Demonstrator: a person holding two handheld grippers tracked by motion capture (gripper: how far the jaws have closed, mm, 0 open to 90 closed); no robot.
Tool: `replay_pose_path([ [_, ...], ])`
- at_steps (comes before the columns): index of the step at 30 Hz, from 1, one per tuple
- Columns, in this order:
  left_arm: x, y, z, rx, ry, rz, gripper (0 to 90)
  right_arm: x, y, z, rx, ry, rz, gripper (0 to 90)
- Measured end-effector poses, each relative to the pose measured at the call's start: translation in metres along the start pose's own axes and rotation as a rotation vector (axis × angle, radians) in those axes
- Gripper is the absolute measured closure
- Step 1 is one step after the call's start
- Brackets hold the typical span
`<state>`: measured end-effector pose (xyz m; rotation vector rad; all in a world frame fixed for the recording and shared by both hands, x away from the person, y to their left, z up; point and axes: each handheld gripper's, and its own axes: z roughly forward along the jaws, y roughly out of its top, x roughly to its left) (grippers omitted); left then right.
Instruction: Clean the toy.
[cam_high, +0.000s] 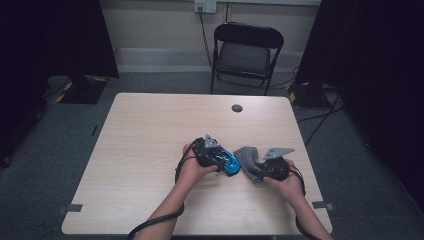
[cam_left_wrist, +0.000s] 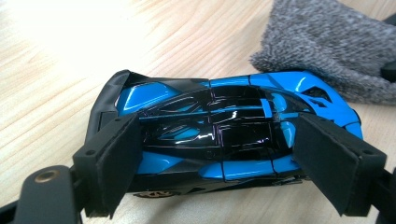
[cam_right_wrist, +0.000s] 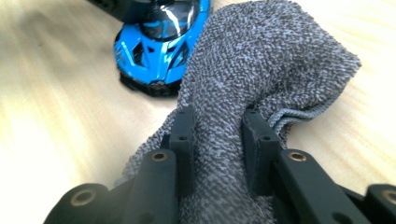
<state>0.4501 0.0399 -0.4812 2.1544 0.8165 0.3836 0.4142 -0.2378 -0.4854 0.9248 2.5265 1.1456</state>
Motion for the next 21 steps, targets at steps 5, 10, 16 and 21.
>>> replay_pose_path([
  [5, 0.0, 0.001, 0.0, 0.005, 0.0, -0.001, 15.6, 0.004, -0.005, -0.006, 0.006, 0.011, 0.0, 68.6],
  [10, 0.0, 0.002, 0.0, 0.015, 0.001, 0.002, 15.6, 0.01, -0.009, -0.011, 0.017, 0.026, -0.006, 68.6],
  [16, 0.0, 0.002, 0.0, 0.016, 0.003, 0.002, 15.9, 0.016, -0.015, -0.018, 0.019, 0.04, -0.007, 68.6],
  [21, -0.001, 0.004, 0.0, 0.031, 0.006, -0.006, 15.9, 0.019, -0.02, -0.024, 0.025, 0.041, -0.005, 68.6],
])
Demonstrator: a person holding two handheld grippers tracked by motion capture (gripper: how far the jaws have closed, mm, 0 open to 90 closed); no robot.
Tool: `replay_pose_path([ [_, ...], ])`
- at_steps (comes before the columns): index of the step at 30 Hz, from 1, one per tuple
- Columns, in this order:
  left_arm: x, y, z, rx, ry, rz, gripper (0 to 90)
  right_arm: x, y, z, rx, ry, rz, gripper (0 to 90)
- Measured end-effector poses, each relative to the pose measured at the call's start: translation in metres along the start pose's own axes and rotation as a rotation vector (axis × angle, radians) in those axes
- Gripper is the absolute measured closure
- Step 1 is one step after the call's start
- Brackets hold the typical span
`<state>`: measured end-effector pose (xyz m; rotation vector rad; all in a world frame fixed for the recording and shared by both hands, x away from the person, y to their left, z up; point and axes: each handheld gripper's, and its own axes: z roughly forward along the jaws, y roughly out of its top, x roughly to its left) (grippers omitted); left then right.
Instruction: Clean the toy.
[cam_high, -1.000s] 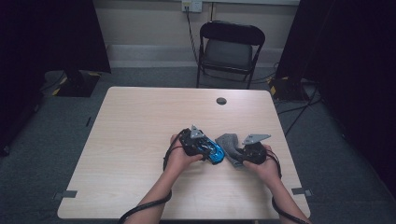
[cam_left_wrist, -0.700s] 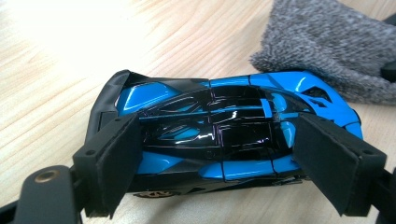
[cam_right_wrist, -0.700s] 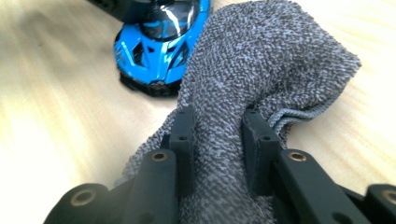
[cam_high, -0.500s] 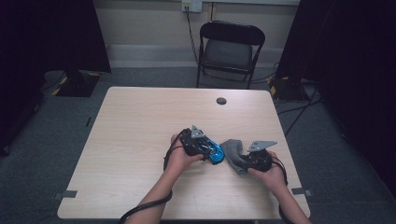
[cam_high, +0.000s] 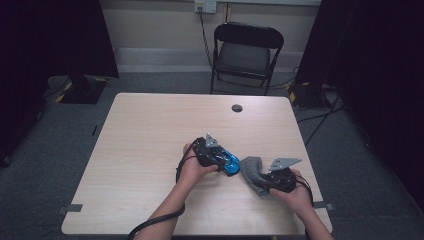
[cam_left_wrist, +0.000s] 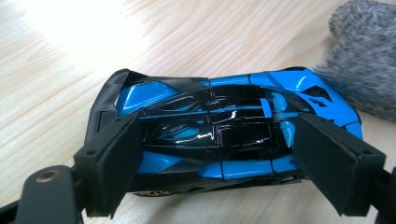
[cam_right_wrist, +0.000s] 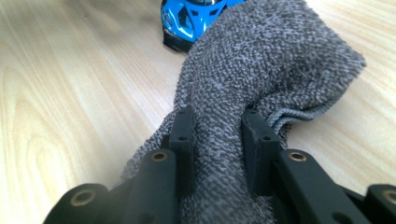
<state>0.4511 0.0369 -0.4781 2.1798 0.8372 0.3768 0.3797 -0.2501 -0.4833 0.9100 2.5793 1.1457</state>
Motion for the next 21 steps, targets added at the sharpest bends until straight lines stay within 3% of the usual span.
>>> replay_pose_path([
  [6, -0.001, 0.002, -0.001, 0.019, -0.005, 0.001, 17.7, 0.004, 0.0, -0.005, 0.008, -0.011, -0.007, 68.5],
  [10, -0.002, 0.003, -0.003, 0.01, -0.025, -0.007, 18.9, 0.004, 0.002, -0.011, -0.011, -0.023, 0.002, 68.5],
  [12, -0.003, 0.004, -0.006, -0.002, -0.03, 0.01, 20.5, 0.003, 0.004, -0.015, -0.021, -0.026, 0.001, 68.5],
  [21, -0.003, 0.009, -0.034, -0.045, -0.04, -0.002, 20.9, 0.007, 0.022, -0.032, -0.061, -0.049, -0.018, 68.5],
])
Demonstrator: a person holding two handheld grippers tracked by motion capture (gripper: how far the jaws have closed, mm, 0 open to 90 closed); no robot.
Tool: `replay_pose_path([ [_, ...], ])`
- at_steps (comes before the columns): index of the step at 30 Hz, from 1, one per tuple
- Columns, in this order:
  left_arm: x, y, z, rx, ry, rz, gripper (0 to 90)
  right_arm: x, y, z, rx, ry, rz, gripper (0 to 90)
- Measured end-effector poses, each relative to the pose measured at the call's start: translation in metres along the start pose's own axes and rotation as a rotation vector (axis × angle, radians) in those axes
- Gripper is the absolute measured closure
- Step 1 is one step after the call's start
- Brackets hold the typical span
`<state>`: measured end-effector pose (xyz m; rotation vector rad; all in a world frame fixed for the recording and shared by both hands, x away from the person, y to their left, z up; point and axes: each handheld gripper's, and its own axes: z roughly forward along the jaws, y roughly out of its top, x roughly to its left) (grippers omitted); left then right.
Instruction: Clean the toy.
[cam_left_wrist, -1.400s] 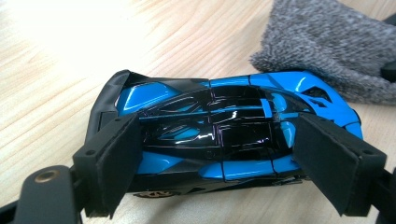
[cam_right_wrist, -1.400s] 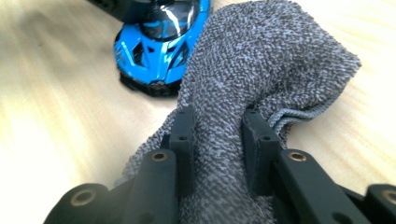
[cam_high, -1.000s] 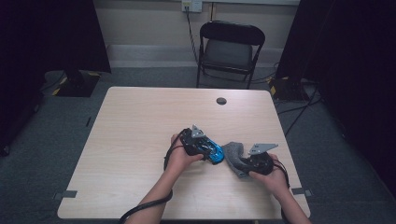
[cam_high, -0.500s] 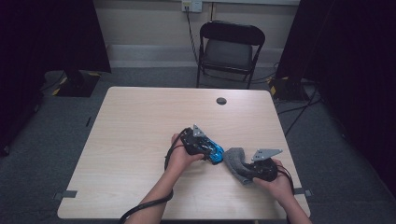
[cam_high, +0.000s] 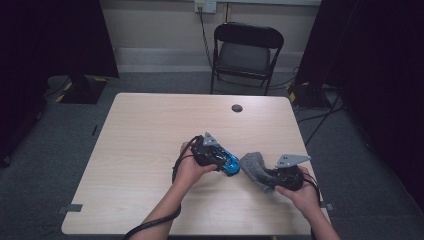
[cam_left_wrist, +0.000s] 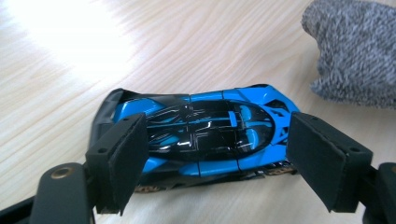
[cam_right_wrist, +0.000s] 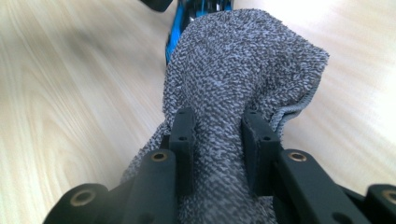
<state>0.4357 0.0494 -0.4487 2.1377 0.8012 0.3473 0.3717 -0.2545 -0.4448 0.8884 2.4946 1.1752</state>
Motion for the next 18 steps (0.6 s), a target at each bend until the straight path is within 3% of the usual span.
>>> replay_pose_path([
  [7, 0.009, -0.013, -0.03, 0.0, 0.018, -0.016, 21.9, 0.011, 0.033, -0.001, -0.073, -0.001, -0.013, 68.4],
  [14, 0.021, -0.043, -0.065, -0.003, 0.049, -0.035, 21.9, 0.039, 0.062, 0.033, -0.065, 0.066, -0.067, 68.3],
  [18, 0.027, -0.064, -0.087, -0.01, 0.061, -0.067, 21.9, 0.058, 0.075, 0.058, -0.053, 0.094, -0.09, 67.6],
])
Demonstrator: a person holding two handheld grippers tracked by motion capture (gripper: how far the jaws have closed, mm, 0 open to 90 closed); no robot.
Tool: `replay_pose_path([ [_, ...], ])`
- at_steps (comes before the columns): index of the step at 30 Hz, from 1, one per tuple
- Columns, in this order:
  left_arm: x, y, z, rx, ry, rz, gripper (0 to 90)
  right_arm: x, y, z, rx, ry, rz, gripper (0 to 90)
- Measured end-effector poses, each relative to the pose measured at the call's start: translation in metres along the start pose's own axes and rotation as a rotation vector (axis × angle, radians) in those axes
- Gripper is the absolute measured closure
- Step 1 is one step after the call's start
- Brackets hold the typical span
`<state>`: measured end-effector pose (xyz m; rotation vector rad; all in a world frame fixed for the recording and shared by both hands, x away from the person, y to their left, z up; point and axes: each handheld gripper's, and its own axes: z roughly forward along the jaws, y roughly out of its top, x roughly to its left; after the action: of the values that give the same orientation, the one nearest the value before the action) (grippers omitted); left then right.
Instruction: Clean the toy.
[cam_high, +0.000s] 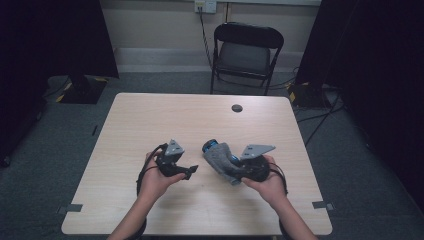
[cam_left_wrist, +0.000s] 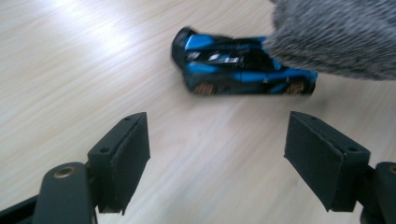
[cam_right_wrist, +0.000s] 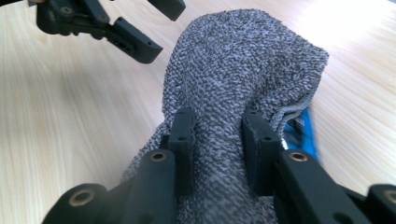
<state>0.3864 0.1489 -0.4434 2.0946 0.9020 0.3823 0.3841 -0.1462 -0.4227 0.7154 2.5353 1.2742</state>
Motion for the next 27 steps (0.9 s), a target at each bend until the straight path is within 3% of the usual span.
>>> replay_pose_path([
  [5, 0.01, -0.024, -0.022, 0.001, 0.021, -0.038, 22.0, 0.019, 0.017, 0.032, 0.02, 0.04, -0.041, 67.9],
  [9, 0.016, -0.039, -0.036, -0.011, 0.046, -0.068, 22.0, 0.032, 0.026, 0.059, 0.037, 0.041, -0.038, 67.9],
  [17, 0.02, -0.055, -0.045, -0.034, 0.057, -0.116, 22.5, 0.05, 0.031, 0.107, 0.073, 0.026, -0.028, 67.8],
  [22, 0.026, -0.06, -0.049, -0.052, 0.074, -0.14, 22.3, 0.058, 0.029, 0.123, 0.091, 0.027, -0.023, 62.2],
  [27, 0.024, -0.061, -0.046, -0.047, 0.063, -0.143, 23.4, 0.06, 0.027, 0.12, 0.083, 0.028, -0.03, 50.0],
])
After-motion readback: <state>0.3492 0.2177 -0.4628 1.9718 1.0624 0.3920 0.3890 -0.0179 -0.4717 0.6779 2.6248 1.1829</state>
